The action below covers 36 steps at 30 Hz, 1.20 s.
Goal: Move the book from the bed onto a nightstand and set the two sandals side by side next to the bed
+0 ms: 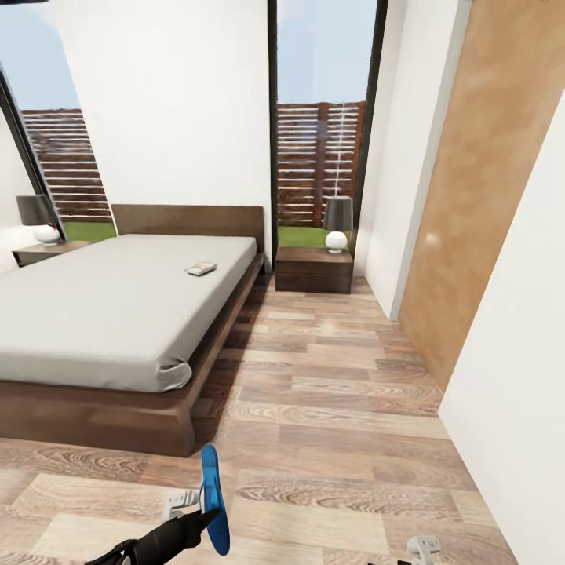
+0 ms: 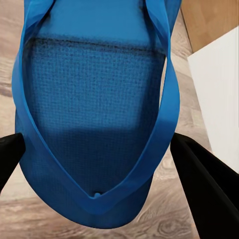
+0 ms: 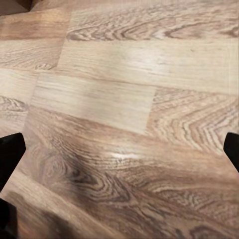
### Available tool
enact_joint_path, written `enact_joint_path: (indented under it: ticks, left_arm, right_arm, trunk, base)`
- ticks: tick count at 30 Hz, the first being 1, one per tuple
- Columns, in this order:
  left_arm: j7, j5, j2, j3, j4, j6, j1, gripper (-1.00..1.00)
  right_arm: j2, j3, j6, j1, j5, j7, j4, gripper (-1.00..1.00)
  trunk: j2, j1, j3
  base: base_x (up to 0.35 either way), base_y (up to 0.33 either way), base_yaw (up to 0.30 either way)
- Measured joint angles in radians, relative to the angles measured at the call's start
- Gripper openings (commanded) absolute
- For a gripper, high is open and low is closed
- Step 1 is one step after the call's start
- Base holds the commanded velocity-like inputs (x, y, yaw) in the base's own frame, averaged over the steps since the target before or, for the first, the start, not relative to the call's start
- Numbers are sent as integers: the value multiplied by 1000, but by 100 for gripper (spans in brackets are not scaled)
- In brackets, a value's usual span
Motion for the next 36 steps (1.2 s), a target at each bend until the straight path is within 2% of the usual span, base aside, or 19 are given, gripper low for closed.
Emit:
enact_joint_path:
  ticks: [5,12,36]
  left_arm:
    - [0,0,0,0,0,-7,0,-100]
    - [-1,-1,0,0,0,-10,0,-100]
    - [-3,-1,0,-1,0,-9,0,-100]
  right_arm:
    - [0,-1,0,0,0,0,0,100]
    - [0,-3,2,0,0,1,0,100]
    - [2,-1,3,0,1,1,0,100]
  trunk:
    - [35,-19,16]
    - [35,-19,16]
    - [35,-19,16]
  base:
    - [0,0,44]
    - [0,0,208]
    - [0,0,290]
